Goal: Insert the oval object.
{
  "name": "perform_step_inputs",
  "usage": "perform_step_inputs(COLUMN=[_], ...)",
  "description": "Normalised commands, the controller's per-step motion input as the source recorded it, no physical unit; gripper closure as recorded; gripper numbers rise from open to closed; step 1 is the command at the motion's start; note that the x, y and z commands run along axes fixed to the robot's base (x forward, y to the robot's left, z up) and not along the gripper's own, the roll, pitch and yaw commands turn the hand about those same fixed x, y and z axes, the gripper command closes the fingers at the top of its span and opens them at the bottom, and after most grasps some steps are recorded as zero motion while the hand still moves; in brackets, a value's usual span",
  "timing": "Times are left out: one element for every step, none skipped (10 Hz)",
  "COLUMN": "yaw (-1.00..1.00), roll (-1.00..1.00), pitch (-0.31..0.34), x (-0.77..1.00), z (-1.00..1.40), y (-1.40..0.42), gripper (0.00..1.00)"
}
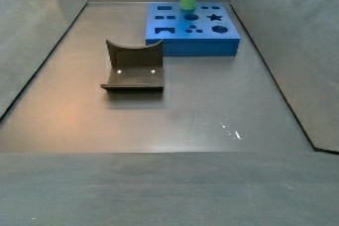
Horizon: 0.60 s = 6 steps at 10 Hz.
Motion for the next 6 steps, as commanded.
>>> perform_step_inputs(yaw=[-0.07, -0.06, -0.05, -0.04, 0.00, 0.00], roll=[-0.02, -0.02, -0.02, -0.02, -0.01, 0.00], pitch=[0.076, 0.056, 0.057, 0.039, 0.000, 0.000], x=[0.06, 0.03, 0.01, 0.00, 0.00, 0.00], z=[-0.23, -0.23, -0.21, -0.20, 0.00, 0.00], y=[-0.01, -0.01, 0.00, 0.00, 0.00, 0.00], gripper=[1.00, 1.00, 1.00, 1.00, 1.00, 1.00])
